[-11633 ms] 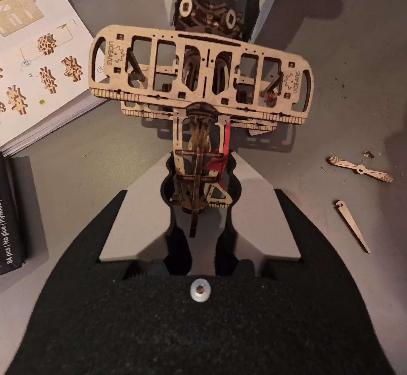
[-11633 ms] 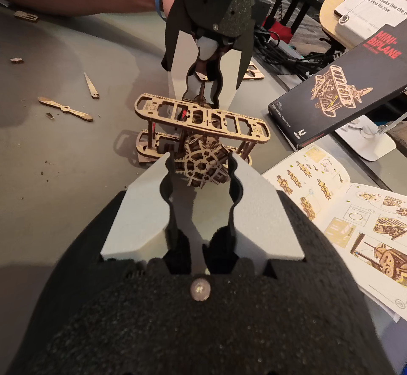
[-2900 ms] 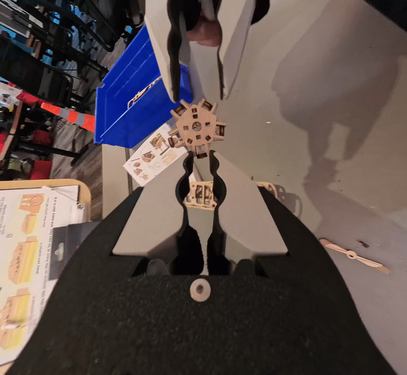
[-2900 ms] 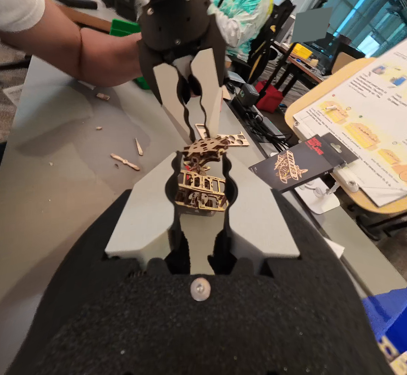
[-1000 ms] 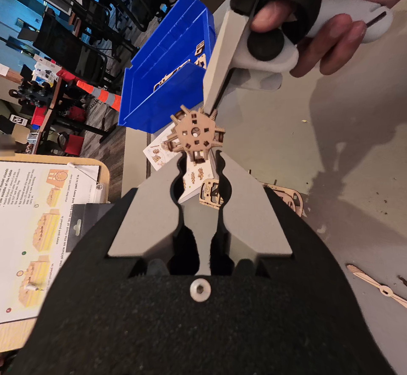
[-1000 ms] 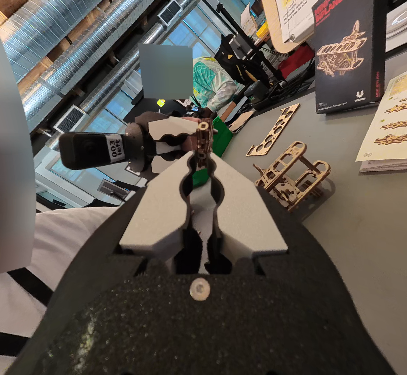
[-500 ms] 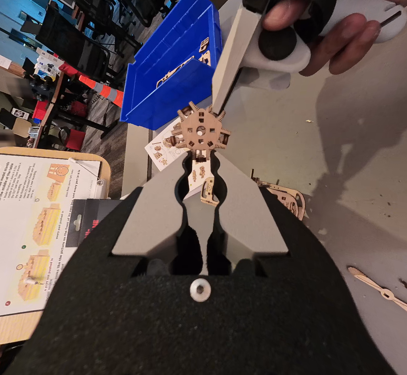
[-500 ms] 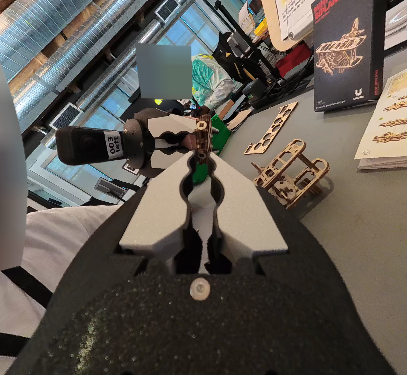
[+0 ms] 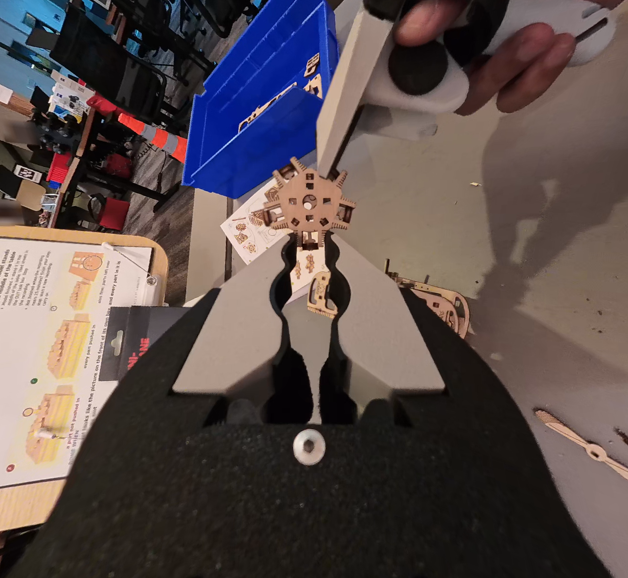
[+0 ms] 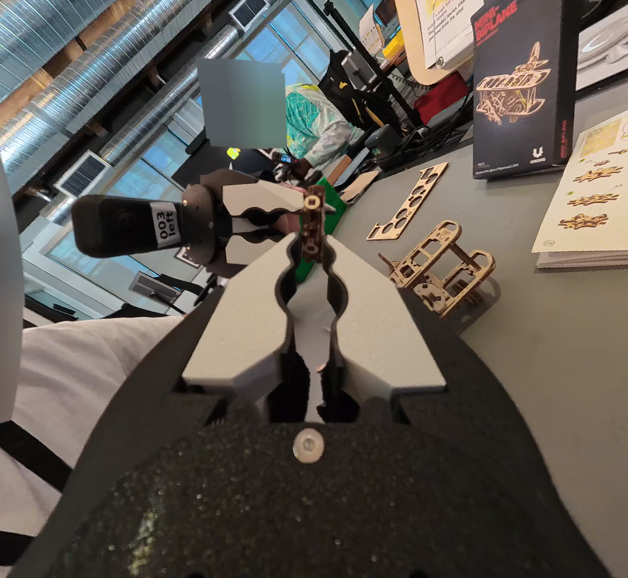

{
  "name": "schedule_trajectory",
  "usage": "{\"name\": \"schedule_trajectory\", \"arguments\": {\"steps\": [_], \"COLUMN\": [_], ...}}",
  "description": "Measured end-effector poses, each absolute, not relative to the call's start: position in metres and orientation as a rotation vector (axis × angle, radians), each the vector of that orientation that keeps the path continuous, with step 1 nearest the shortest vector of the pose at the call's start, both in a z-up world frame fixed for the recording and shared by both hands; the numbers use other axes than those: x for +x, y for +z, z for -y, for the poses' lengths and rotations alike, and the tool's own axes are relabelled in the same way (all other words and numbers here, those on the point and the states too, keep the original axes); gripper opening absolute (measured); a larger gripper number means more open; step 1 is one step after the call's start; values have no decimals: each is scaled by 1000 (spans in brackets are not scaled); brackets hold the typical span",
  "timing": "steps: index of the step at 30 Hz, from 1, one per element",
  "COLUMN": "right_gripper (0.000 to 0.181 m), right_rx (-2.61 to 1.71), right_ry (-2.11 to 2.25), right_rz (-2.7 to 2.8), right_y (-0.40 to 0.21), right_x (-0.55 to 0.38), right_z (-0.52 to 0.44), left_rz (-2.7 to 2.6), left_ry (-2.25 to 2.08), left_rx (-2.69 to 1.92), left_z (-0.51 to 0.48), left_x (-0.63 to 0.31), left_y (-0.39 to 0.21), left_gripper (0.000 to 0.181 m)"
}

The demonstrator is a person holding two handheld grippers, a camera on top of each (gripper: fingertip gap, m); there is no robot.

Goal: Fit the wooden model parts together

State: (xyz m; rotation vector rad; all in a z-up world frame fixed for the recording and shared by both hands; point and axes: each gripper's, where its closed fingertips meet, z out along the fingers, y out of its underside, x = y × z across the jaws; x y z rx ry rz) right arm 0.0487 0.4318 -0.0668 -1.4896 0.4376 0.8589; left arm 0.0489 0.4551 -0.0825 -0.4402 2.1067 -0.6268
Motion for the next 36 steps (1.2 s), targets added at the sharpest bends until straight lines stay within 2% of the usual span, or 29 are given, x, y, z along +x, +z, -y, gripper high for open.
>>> {"name": "schedule_trajectory", "arguments": {"steps": [36], "right_gripper": [7], "right_rx": [-1520], "right_ry": [934], "right_rz": [-461], "right_y": [-77], "right_x": [46], "right_z": [-430], "left_rz": [-2127], "left_ry": [-602], "left_rx": [-426], "left_z": [-458], "left_x": [48], "left_y": [-86], "left_gripper": [13]}}
